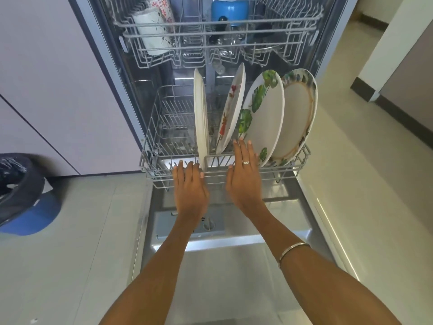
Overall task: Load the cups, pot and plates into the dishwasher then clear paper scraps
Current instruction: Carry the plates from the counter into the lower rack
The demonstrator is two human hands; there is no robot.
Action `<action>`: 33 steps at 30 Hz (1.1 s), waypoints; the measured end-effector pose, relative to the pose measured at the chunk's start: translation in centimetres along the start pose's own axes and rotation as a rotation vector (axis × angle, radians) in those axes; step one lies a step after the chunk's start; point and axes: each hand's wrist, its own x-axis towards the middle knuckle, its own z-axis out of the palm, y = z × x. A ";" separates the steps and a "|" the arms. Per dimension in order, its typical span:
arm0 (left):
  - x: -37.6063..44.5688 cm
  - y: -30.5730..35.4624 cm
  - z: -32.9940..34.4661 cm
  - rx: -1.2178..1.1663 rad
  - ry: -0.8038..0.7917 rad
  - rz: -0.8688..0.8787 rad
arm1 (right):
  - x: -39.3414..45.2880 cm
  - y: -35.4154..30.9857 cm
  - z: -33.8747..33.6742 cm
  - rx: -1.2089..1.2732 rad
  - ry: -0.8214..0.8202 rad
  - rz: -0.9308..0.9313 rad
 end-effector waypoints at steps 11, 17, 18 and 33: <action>1.9 0.0 0.8 0.045 -0.058 -0.012 | 2.3 0.8 0.9 -0.024 -0.049 -0.017; 3.4 -0.2 1.1 0.078 -0.105 -0.011 | 3.7 1.0 1.5 -0.063 -0.087 -0.006; 3.7 -0.2 1.2 0.083 -0.111 -0.008 | 4.0 1.1 1.7 -0.077 -0.098 -0.006; 8.0 -1.0 3.7 0.075 -0.108 0.002 | 8.7 2.6 3.3 -0.219 -0.221 -0.051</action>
